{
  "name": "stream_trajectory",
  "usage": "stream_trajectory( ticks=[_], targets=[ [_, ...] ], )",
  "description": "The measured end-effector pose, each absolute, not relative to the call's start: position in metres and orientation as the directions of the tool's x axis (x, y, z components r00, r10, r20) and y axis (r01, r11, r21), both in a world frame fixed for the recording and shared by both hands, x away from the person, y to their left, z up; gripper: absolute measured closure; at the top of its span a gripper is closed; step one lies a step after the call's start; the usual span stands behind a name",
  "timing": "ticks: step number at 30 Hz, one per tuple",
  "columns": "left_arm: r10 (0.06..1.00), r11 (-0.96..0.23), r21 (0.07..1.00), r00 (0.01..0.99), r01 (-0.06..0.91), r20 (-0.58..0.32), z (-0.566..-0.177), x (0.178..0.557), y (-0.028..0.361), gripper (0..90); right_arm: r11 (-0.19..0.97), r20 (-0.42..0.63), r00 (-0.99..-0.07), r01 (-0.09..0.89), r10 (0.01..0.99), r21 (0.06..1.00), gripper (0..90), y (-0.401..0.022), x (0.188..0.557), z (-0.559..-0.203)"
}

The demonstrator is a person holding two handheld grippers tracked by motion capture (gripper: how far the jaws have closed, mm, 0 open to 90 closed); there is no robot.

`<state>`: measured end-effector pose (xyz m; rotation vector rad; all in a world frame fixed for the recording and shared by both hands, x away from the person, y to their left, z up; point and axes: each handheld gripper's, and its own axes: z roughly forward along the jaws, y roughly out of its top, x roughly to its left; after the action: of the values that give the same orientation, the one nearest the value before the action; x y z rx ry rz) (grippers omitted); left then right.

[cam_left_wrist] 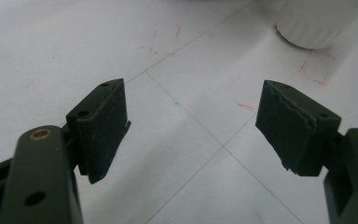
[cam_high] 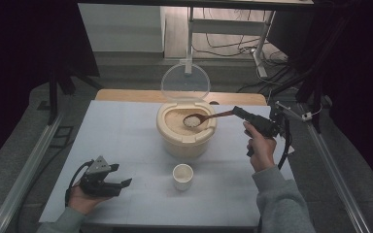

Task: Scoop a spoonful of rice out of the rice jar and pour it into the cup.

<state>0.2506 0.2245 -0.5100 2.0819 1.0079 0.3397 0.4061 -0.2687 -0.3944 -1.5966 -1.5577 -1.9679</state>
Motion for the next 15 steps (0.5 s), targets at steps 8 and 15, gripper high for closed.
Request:
stream_trajectory(
  ticks=[8,15],
  targets=[
    [0.755,-0.381,0.745,0.649,0.547,-0.090,-0.510,0.251,0.224,24.4,-0.422,0.784,-0.437,0.670,0.440,0.610,83.7,-0.271,0.399,-0.392],
    [0.757,-0.382,0.744,0.647,0.549,-0.090,-0.511,0.251,0.224,24.4,-0.403,0.782,-0.454,0.679,0.427,0.614,83.7,-0.271,0.393,-0.391]
  ],
)
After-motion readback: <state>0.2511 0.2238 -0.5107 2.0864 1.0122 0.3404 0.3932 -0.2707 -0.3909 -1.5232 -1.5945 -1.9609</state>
